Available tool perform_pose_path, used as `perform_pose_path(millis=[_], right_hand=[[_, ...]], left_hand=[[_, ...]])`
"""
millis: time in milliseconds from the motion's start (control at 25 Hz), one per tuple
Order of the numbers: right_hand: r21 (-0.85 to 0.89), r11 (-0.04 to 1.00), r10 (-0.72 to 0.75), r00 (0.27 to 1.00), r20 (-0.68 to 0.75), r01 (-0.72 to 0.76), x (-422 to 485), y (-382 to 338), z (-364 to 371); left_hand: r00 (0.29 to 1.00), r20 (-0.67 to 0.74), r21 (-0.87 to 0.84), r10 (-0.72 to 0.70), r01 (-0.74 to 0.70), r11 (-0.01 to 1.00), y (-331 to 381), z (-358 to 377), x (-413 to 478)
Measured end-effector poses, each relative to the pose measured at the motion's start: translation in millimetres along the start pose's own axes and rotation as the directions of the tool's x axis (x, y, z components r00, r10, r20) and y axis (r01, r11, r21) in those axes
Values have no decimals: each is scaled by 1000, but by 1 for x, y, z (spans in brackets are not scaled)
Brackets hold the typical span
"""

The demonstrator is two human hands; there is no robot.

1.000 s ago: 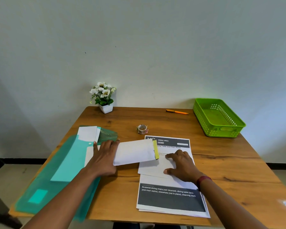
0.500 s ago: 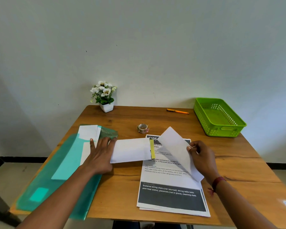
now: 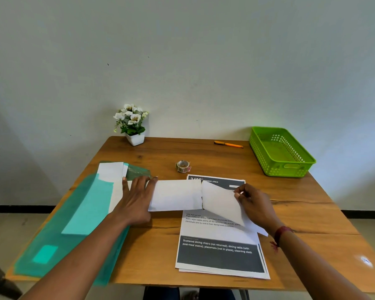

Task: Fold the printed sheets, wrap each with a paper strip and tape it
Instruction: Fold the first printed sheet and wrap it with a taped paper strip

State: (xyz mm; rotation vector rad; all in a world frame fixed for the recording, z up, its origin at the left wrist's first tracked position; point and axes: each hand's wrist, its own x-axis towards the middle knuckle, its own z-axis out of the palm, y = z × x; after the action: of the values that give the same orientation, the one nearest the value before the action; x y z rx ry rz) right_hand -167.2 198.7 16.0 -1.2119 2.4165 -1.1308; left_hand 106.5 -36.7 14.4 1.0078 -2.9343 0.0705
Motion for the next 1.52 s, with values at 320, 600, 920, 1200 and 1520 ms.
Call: perform_pose_path(millis=[320, 600, 920, 1200, 1520], right_hand=[[-187, 978, -82, 995, 58, 91, 10, -10, 6], [-102, 983, -163, 977, -134, 150, 9, -15, 30], [438, 885, 358, 832, -423, -158, -27, 46, 30], [528, 832, 423, 810, -406, -170, -38, 49, 41], [840, 520, 483, 864, -141, -154, -42, 28, 47]], left_hand=[[998, 12, 19, 55, -56, 998, 8, 10, -2], [998, 36, -34, 43, -42, 999, 20, 17, -5], [1000, 24, -69, -8, 10, 998, 8, 22, -15], [999, 24, -82, -35, 37, 996, 10, 18, -10], [1000, 14, -76, 9, -8, 997, 26, 17, -5]])
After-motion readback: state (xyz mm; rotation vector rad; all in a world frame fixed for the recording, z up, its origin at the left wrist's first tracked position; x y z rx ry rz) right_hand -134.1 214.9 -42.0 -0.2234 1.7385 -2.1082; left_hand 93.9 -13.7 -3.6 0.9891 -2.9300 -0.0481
